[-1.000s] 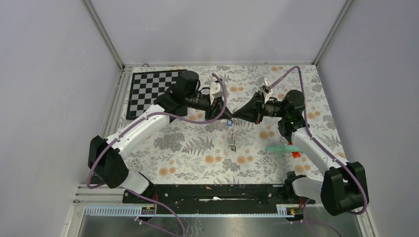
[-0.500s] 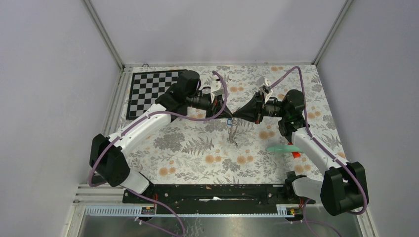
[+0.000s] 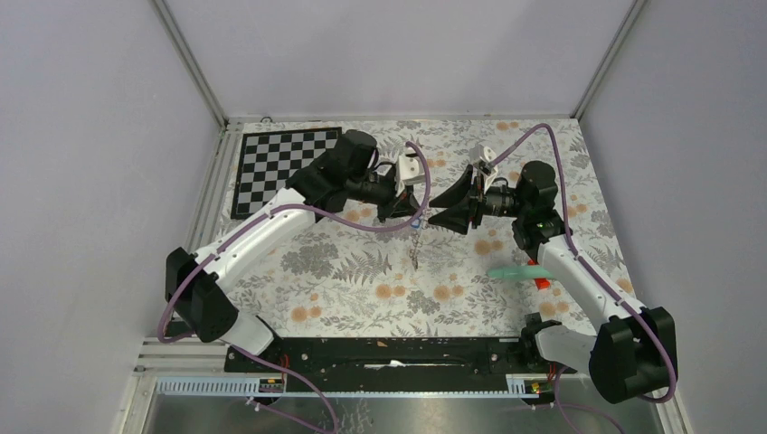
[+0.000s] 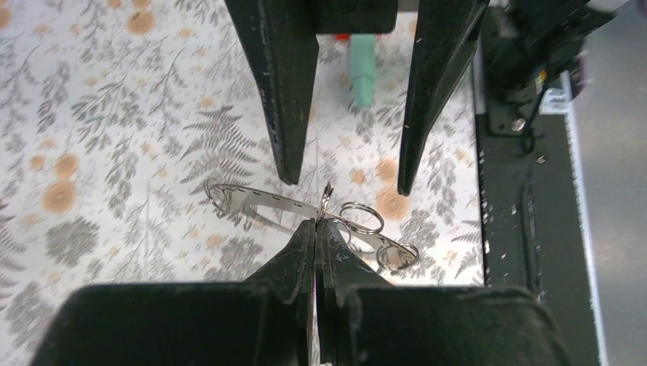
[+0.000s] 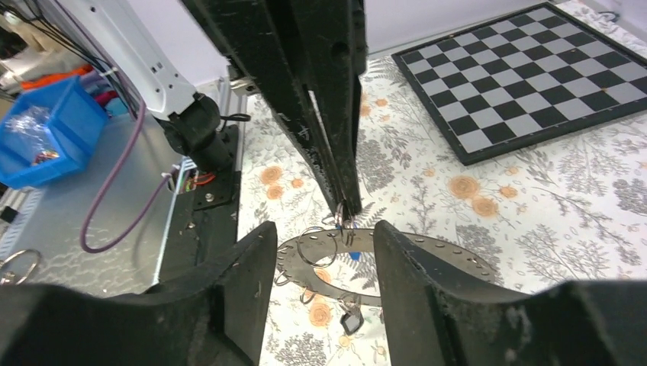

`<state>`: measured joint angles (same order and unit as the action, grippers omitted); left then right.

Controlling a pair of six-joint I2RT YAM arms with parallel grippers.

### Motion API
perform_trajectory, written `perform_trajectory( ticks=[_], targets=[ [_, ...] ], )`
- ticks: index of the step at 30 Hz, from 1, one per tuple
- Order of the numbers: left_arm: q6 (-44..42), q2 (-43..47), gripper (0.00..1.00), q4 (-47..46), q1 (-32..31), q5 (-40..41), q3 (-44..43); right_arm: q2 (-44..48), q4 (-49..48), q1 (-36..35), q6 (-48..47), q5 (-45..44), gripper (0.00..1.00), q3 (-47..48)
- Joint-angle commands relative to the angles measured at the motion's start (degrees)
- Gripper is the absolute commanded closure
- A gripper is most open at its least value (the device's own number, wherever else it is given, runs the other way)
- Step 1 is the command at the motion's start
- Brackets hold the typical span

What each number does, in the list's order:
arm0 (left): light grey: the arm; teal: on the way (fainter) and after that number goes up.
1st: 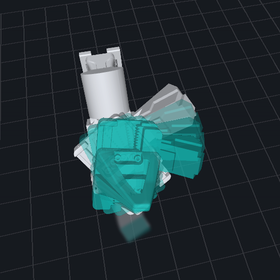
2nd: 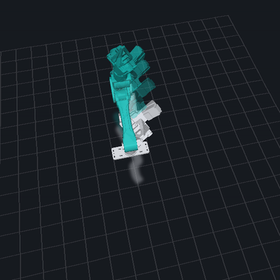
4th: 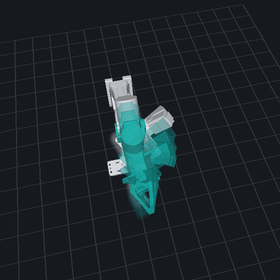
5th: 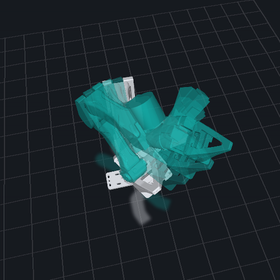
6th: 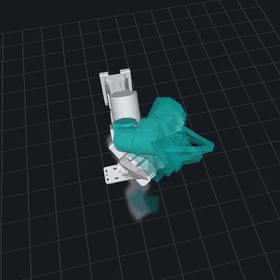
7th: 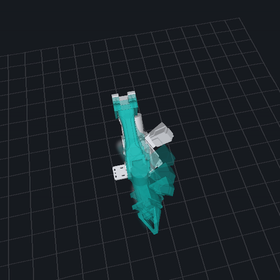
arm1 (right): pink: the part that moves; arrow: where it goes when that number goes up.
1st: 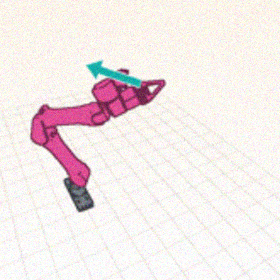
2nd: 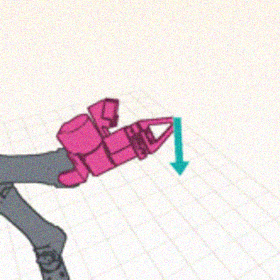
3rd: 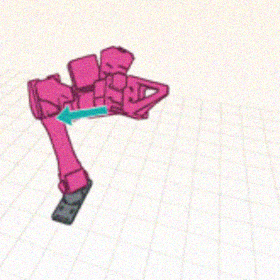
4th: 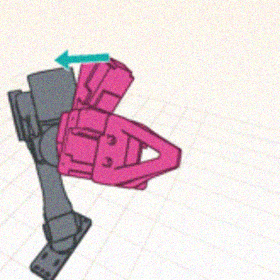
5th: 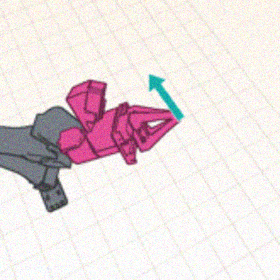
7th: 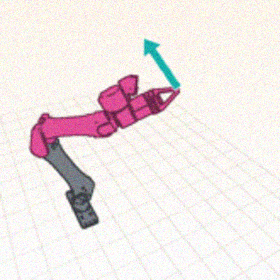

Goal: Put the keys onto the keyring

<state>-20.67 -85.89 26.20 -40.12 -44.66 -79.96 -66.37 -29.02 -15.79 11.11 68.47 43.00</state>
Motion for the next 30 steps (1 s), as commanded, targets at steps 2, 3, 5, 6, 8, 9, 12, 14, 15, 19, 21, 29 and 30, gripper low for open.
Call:
perform_trajectory(
  ticks=[2, 3, 5, 6, 8, 9, 12, 14, 15, 19, 21, 29, 30],
  targets=[
    [-7.96, 1.31, 1.00, 10.46, -4.26, 15.01, -7.34, 2.35, 12.22, 0.32, -13.41, -2.37, 0.41, 4.43],
    [-8.01, 1.06, 1.00, 11.59, -5.09, 16.55, -8.12, 2.40, 13.08, 0.33, -14.27, -2.25, 0.41, 4.60],
    [-7.58, 0.37, 1.00, 13.45, -6.28, 19.11, -9.53, 2.35, 13.87, 0.32, -15.10, -1.87, 0.42, 4.77],
    [-7.20, 0.08, 1.00, 14.05, -6.85, 20.00, -10.26, 2.27, 13.89, 0.32, -15.18, -1.85, 0.43, 4.80],
    [-6.65, -0.47, 1.00, 15.07, -7.56, 20.58, -11.24, 2.15, 13.98, 0.32, -15.63, -2.01, 0.44, 4.66],
    [-6.40, -0.57, 1.00, 15.40, -8.11, 20.84, -11.48, 2.08, 13.88, 0.32, -15.67, -1.98, 0.44, 4.49],
    [-5.86, -0.89, 1.00, 15.30, -9.02, 21.27, -11.81, 1.77, 10.39, 0.24, -13.22, -0.87, 0.46, 3.34],
    [-5.32, -1.32, 1.00, 15.31, -9.47, 21.66, -12.18, 1.62, 7.85, 0.21, -11.54, -0.09, 0.47, 2.54],
    [-5.19, -1.56, 1.00, 15.35, -9.53, 21.77, -12.35, 1.43, 6.56, 0.23, -9.52, 0.10, 0.47, 2.13],
    [-4.81, -2.38, 1.00, 15.29, -10.00, 21.93, -12.89, 0.83, 3.41, -0.12, -6.55, 0.70, 0.51, 1.11],
    [-4.38, -2.72, 1.00, 15.30, -10.10, 21.82, -13.26, 0.43, 3.20, -0.48, -6.51, 0.69, 0.52, 0.77],
    [-3.43, -3.14, 1.00, 15.08, -10.11, 21.25, -13.90, 0.04, 3.08, -0.56, -7.15, 0.53, 0.53, -0.49],
    [-3.35, -3.08, 1.00, 14.91, -10.13, 21.31, -13.87, -0.04, 2.98, -0.56, -7.16, 0.57, 0.53, -0.61]
  ],
)
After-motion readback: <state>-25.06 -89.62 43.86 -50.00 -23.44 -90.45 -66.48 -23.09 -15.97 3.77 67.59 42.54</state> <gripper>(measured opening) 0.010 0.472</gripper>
